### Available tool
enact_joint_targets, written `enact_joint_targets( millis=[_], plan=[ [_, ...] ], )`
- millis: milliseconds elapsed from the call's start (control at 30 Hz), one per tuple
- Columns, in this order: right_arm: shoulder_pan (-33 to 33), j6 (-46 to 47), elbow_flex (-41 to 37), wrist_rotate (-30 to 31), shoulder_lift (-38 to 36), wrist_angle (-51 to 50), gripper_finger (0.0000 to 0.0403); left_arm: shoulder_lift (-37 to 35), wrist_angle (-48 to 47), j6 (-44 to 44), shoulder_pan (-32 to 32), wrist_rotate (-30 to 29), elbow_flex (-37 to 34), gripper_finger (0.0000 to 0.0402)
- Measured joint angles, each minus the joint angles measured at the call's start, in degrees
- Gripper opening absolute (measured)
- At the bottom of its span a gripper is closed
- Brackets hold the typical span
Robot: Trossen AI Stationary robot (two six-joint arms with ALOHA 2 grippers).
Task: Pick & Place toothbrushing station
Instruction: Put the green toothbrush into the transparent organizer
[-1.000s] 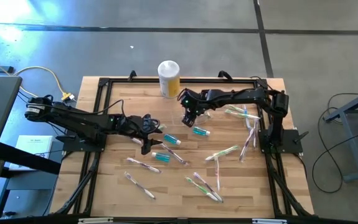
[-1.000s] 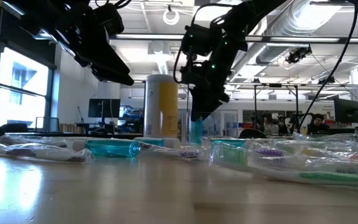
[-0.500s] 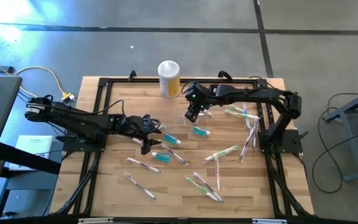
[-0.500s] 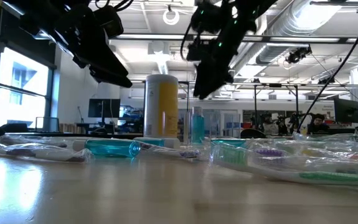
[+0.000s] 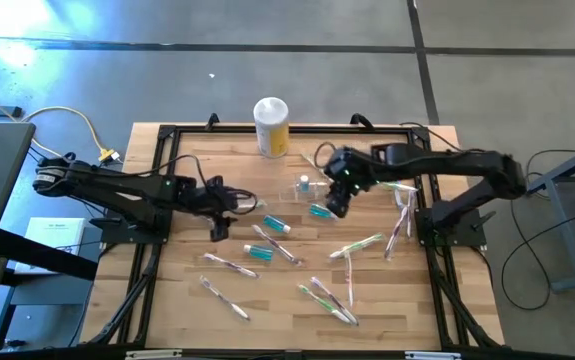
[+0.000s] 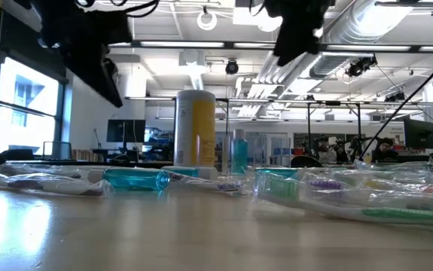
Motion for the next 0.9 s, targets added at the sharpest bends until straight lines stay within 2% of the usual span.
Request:
enact_joint_targets(
  millis=[167,300,400,600,733,900],
  plan=[
    [7.2,4.6,-0.6,7.5,-0.6,-4.7,0.0146,0.6,-5.5,3.2,0.0,-2.1,-0.2,0.0203],
    [12.1,5.2,-3.9,11.9,-0.6,-4.5,0.0146,0.6,-7.0,5.0,0.0,-4.0,-0.2,0.0203],
    [14.7,8.3,-7.2,15.2,-0.5,-3.4,0.0146,0.6,-6.9,10.2,1.7,-3.4,-0.2,0.0203],
    [18.5,14.9,-12.0,19.8,-0.5,-1.7,0.0146,0.6,-7.0,14.0,10.5,2.3,-0.2,0.0203],
    [20.4,15.5,-14.7,20.5,-0.5,1.5,0.0146,2.7,-7.0,15.6,16.2,7.2,-0.3,0.0203],
    [21.8,15.5,-15.7,20.9,-0.5,4.3,0.0146,6.8,-6.1,19.6,20.1,11.3,-2.4,0.0203]
  ],
)
